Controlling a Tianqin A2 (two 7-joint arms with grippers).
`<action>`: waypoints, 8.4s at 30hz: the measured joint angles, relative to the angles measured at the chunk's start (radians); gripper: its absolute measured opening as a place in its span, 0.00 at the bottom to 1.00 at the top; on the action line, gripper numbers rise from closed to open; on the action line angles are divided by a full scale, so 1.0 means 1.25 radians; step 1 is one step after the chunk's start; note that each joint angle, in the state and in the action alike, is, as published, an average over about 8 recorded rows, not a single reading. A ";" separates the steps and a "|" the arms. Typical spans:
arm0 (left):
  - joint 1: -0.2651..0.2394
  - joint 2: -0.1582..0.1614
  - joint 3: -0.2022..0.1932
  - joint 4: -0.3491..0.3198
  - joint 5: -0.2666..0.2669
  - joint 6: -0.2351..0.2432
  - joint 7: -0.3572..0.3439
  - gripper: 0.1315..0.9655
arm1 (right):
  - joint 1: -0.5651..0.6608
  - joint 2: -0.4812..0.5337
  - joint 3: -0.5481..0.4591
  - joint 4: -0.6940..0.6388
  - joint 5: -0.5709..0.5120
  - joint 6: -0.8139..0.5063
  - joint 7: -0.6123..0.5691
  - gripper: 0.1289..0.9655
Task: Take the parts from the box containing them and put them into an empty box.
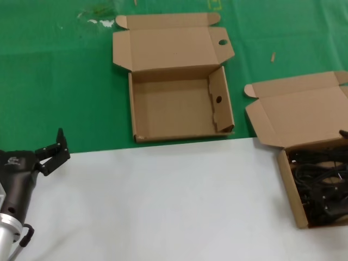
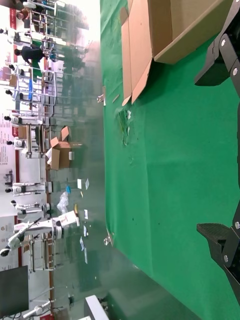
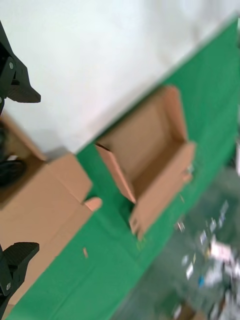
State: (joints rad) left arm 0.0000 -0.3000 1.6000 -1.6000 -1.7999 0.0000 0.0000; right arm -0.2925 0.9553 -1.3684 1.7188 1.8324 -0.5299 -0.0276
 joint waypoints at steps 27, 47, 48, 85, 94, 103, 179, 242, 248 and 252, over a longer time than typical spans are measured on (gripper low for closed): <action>0.000 0.000 0.000 0.000 0.000 0.000 0.000 1.00 | 0.353 0.194 -0.171 -0.253 -0.041 -0.462 -0.453 1.00; 0.000 0.000 0.000 0.000 0.000 0.000 0.000 1.00 | 0.568 0.124 -0.336 -0.382 -0.191 -0.466 -0.487 1.00; 0.000 0.000 0.000 0.000 0.000 0.000 0.000 1.00 | 0.575 0.121 -0.342 -0.386 -0.196 -0.469 -0.489 1.00; 0.000 0.000 0.000 0.000 0.000 0.000 -0.001 1.00 | 0.605 0.124 -0.385 -0.443 -0.208 -0.481 -0.516 0.84; 0.000 0.000 0.000 0.000 0.000 0.000 0.000 1.00 | 0.617 0.116 -0.393 -0.457 -0.215 -0.479 -0.523 0.64; 0.000 0.000 0.000 0.000 0.000 0.000 0.000 1.00 | 0.621 0.112 -0.398 -0.460 -0.217 -0.478 -0.527 0.38; 0.000 0.000 0.000 0.000 0.000 0.000 0.000 1.00 | 1.192 -0.542 -0.583 -0.990 -0.313 -0.348 -0.771 0.13; 0.000 0.000 0.000 0.000 0.000 0.000 0.000 1.00 | 1.015 -0.539 -0.509 -0.825 -0.260 -0.206 -0.625 1.00; 0.000 0.000 0.000 0.000 0.000 0.000 0.000 1.00 | 0.939 -0.538 -0.478 -0.753 -0.237 -0.144 -0.561 1.00; 0.000 0.000 0.000 0.000 0.000 0.000 0.000 1.00 | 0.888 -0.537 -0.457 -0.706 -0.222 -0.103 -0.519 1.00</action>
State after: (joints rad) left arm 0.0000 -0.3000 1.6001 -1.6000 -1.7997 0.0000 -0.0003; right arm 0.8176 0.2844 -1.9392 0.8359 1.5553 -0.6589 -0.6768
